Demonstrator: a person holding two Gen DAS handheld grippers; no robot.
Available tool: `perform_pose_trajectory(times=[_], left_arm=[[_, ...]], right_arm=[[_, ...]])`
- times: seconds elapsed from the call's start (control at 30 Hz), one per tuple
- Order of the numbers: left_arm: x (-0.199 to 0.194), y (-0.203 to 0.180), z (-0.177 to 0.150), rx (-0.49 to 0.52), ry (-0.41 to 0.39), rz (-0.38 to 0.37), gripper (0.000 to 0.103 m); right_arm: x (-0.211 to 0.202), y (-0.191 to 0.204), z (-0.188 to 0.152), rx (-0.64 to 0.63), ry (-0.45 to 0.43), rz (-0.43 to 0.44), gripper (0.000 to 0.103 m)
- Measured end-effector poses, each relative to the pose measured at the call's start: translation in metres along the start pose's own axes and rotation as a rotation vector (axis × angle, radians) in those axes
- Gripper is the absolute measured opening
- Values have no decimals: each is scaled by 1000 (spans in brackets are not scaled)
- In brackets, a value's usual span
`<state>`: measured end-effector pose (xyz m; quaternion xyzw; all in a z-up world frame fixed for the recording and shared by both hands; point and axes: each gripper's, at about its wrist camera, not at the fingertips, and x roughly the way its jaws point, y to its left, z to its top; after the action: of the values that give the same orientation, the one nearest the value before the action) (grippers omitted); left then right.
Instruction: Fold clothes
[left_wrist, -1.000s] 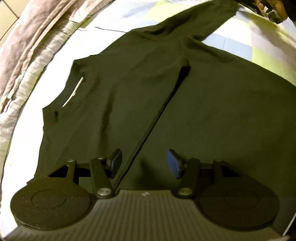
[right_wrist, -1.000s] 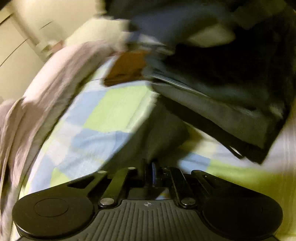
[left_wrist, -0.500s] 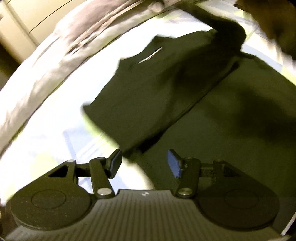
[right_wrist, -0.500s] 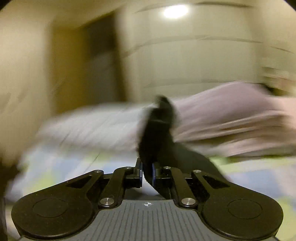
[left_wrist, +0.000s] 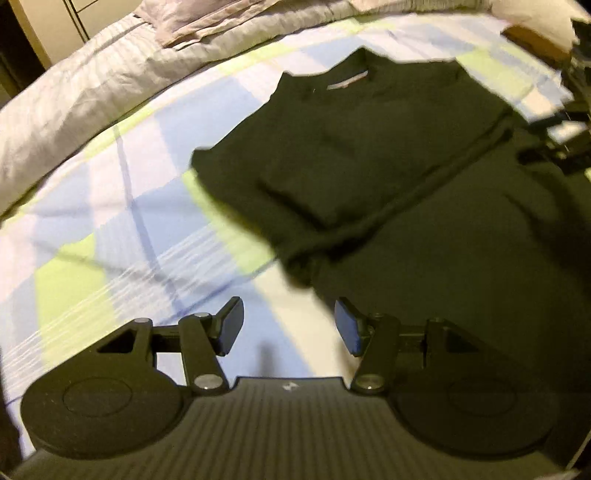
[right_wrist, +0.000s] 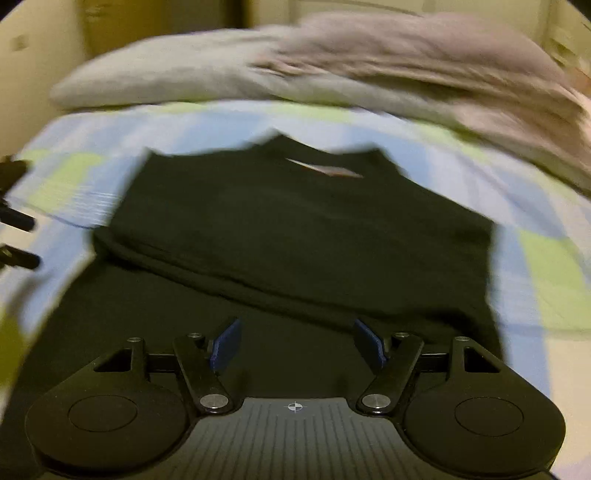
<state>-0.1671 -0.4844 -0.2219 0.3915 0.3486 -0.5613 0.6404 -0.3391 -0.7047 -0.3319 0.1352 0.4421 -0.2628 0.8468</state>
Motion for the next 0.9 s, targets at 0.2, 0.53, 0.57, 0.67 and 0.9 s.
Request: perform_pose_trajectory(times=[0.2, 0.53, 0.57, 0.67, 0.9], left_arm=[[42, -5, 44, -23, -59, -69, 49], [57, -8, 31, -18, 96, 14, 49], [48, -10, 22, -31, 107, 20, 49], [16, -26, -13, -26, 133, 48, 49], [-70, -121, -88, 192, 76, -14, 51]], right_arm=[[0, -82, -2, 145, 22, -127, 70], [7, -156, -41, 415, 153, -95, 70], [-2, -154, -47, 395, 156, -81, 70], [-28, -143, -68, 314, 186, -38, 70], [-70, -102, -127, 128, 272, 24, 70]])
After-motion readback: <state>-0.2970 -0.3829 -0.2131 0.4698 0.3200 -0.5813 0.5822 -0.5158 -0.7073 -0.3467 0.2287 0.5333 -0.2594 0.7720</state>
